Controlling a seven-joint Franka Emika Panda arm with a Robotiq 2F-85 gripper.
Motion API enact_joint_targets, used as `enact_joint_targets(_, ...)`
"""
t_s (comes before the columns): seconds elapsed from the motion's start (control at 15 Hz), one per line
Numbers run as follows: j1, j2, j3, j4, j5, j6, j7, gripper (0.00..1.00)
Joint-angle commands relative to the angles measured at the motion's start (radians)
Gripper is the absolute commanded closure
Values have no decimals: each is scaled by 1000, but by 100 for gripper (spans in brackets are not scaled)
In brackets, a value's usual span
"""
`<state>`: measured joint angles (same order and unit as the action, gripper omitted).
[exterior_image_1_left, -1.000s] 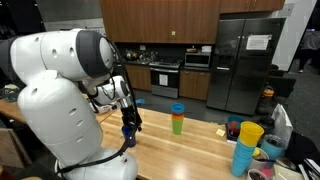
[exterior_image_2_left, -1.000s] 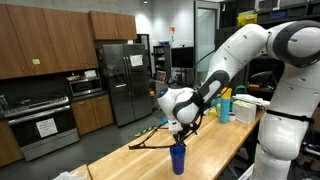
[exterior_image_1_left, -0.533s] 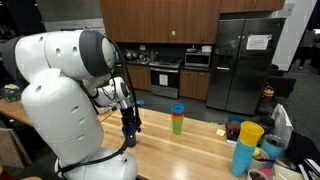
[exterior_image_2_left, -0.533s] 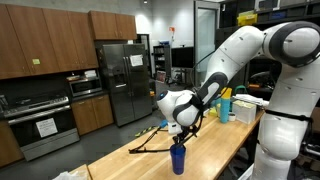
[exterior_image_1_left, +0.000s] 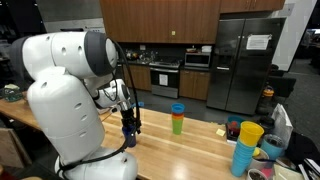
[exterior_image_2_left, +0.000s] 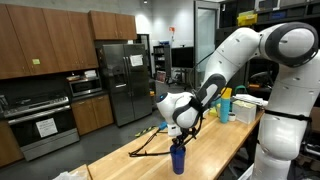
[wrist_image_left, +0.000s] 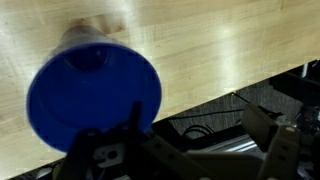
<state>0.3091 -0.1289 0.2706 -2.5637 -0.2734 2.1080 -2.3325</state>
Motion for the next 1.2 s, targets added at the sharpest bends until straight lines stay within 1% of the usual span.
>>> enact_joint_targets(0.0,-4,20,-3,1,-20,32,20,0)
enact_joint_targets(0.07,-4,23,-4,-1,-22,42,17,25)
enact_joint_targets(0.13,-5,27,-3,-3,-22,49,17,26)
enact_joint_targets(0.2,-6,31,-4,-2,-22,54,15,31)
enact_joint_targets(0.67,-9,52,-5,0,-12,85,7,88)
enact_joint_targets(0.8,-11,54,-6,5,-12,87,3,100)
enact_joint_targets(0.87,-12,52,-6,9,-9,87,2,100)
enact_joint_targets(0.93,-12,49,-7,14,-5,85,0,97)
enact_joint_targets(1.13,-12,34,-9,38,8,71,-15,98)
